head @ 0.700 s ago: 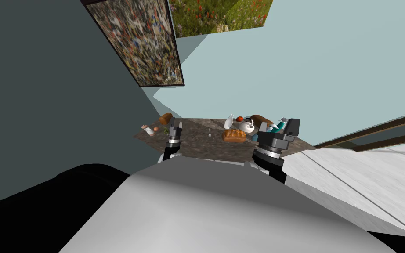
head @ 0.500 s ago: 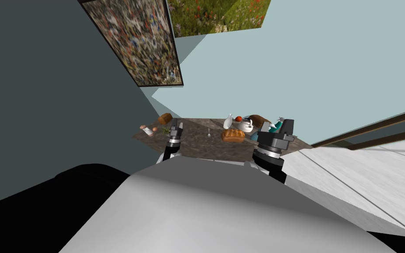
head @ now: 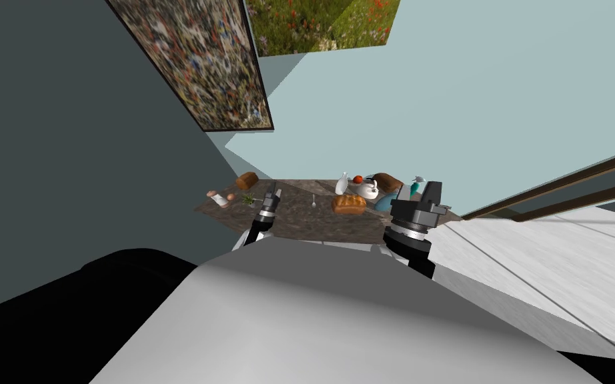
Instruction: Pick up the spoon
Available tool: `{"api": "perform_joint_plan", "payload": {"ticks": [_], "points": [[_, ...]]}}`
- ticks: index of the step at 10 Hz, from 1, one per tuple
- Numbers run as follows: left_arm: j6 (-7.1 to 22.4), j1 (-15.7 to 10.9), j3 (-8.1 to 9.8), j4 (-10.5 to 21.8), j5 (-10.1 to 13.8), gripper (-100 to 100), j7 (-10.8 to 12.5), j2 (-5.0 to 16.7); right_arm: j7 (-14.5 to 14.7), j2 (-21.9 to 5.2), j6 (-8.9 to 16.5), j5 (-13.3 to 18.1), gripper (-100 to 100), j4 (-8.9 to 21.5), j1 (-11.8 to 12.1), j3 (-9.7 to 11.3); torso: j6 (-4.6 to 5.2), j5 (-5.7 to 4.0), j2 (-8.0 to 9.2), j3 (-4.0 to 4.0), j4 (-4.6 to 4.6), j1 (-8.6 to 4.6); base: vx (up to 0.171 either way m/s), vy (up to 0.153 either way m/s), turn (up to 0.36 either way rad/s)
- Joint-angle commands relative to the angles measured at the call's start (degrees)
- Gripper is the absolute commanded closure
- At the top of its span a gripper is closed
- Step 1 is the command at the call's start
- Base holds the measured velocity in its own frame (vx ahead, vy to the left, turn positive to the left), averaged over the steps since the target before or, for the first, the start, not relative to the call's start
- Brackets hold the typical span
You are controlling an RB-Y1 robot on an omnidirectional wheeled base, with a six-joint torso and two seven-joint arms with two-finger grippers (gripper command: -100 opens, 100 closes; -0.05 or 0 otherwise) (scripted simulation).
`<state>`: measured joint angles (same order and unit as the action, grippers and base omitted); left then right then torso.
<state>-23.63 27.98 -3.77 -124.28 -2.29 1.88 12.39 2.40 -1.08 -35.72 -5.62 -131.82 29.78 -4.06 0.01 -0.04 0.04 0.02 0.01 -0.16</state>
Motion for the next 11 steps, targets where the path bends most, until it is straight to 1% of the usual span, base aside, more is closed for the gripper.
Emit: {"api": "perform_joint_plan", "payload": {"ticks": [1, 2, 3, 4, 5, 6, 7, 8, 9, 10, 11], "points": [[2.32, -0.92, -0.35, 1.26, 0.81, -100, -0.26, 2.86, 0.0, 0.0, 0.0, 0.0, 0, 0.0, 0.0, 0.0, 0.0, 0.0, 0.0, 0.0, 0.0, 0.0, -0.006, -0.062, -0.083], [2.32, -0.92, -0.35, 1.26, 0.81, -100, -0.26, 3.56, 0.0, 0.0, 0.0, 0.0, 0, 0.0, 0.0, 0.0, 0.0, -0.01, -0.02, -0.01, 0.0, -0.05, -0.003, -0.044, -0.023], [3.87, -1.56, -0.64, 2.18, 1.38, -100, -0.47, 5.88, 0.0, 0.0, 0.0, 0.0, 0, 0.0, 0.0, 0.0, -0.01, 0.0, -0.02, -0.01, 0.0, 0.0, -0.01, -0.045, -0.054], [5.5, -2.21, -0.95, 3.13, 1.98, -100, -0.7, 7.51, 0.0, 0.0, 0.0, 0.0, 0, 0.0, 0.0, 0.0, 0.0, 0.0, -0.01, -0.01, 0.0, 0.0, -0.023, -0.073, -0.105], [5.5, -2.21, -0.95, 3.13, 1.98, -100, -0.7, 8.79, 0.0, 0.0, 0.0, 0.0, 0, 0.0, 0.0, 0.0, 0.0, -0.02, 0.04, 0.02, 0.01, -0.08, -0.018, -0.055, -0.021], [7.21, -2.87, -1.28, 4.12, 2.6, -100, -0.93, 10.87, 0.0, 0.0, 0.0, 0.0, 0, 0.0, 0.0, 0.0, -0.01, -0.01, 0.03, 0.02, 0.01, -0.04, -0.012, -0.052, -0.068], [7.21, -2.87, -1.28, 4.12, 2.6, -100, -0.93, 11.56, 0.0, 0.0, 0.0, 0.0, 0, 0.0, 0.0, 0.0, 0.0, -0.01, 0.01, 0.0, 0.0, -0.02, -0.006, -0.04, -0.028], [8.98, -3.52, -1.61, 5.14, 3.23, -100, -1.16, 13.7, 0.0, 0.0, 0.0, 0.0, 0, 0.0, 0.0, 0.0, -0.02, 0.0, -0.01, 0.0, 0.0, 0.01, -0.004, -0.05, -0.057], [8.98, -3.52, -1.61, 5.14, 3.23, -100, -1.16, 14.39, 0.0, 0.0, 0.0, 0.0, 0, 0.0, 0.0, 0.0, 0.0, 0.0, -0.02, -0.01, 0.0, 0.0, -0.002, -0.043, -0.037], [10.81, -4.16, -1.96, 6.18, 3.87, -100, -1.39, 16.73, 0.0, 0.0, 0.0, 0.0, 0, 0.0, 0.0, 0.0, -0.02, 0.0, -0.02, -0.01, 0.0, 0.01, -0.018, -0.051, -0.068], [10.81, -4.16, -1.96, 6.18, 3.87, -100, -1.39, 17.23, 0.0, 0.0, 0.0, 0.0, 0, 0.0, 0.0, 0.0, 0.0, 0.0, 0.02, 0.01, 0.0, -0.01, -0.015, -0.043, -0.036]]}}
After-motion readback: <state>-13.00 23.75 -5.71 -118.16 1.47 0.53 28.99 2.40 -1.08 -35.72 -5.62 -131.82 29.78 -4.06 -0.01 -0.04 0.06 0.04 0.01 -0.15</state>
